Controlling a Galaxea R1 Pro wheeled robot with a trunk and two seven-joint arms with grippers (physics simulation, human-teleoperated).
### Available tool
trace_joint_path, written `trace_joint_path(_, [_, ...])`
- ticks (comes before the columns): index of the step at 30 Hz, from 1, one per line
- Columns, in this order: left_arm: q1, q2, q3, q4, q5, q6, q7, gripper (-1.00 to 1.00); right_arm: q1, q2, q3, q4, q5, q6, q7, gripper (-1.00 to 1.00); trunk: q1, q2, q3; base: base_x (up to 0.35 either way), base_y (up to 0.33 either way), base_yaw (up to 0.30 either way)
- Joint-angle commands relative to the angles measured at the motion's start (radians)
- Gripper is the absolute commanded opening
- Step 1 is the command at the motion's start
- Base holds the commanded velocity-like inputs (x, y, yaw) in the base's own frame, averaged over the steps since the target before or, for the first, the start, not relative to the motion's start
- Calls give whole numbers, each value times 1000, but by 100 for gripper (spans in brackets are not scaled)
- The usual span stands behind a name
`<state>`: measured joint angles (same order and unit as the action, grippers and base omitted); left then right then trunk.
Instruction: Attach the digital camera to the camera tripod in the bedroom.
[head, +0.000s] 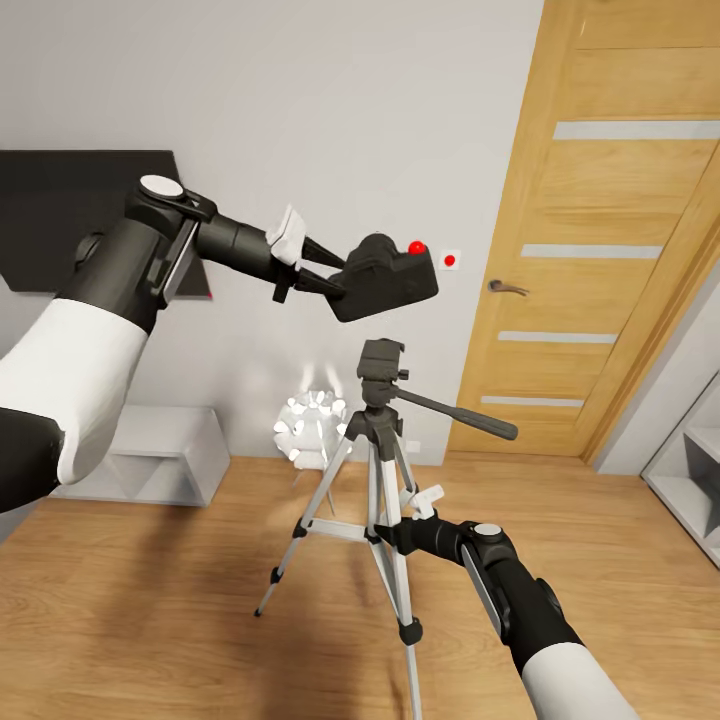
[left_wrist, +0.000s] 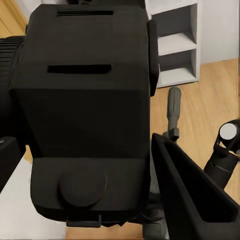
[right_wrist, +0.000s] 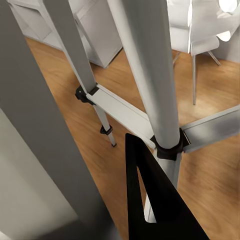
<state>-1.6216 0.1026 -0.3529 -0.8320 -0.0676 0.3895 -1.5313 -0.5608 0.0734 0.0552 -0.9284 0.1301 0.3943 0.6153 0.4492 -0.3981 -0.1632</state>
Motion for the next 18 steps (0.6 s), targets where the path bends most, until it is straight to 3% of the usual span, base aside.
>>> trace_joint_path(1, [-1, 1, -3, -1, -6, 9, -7, -100, -1, 0, -3, 0, 40, -5, 5, -100, 1, -2, -2, 0, 0, 0])
trace_joint_path(7, [-2, 5, -37, -3, -18, 17, -27, -100, -1, 0, -3, 0, 40, -5, 6, -100, 1, -2, -2, 0, 0, 0])
trace_joint_path(12, [-14, 31, -89, -6, -26, 27, -33, -100, -1, 0, -3, 0, 39, -5, 6, -100, 1, -2, -2, 0, 0, 0])
trace_joint_path(18, [-49, 62, -203, -6, -28, 31, -34, -100, -1, 0, -3, 0, 38, -5, 5, -100, 1, -2, -2, 0, 0, 0])
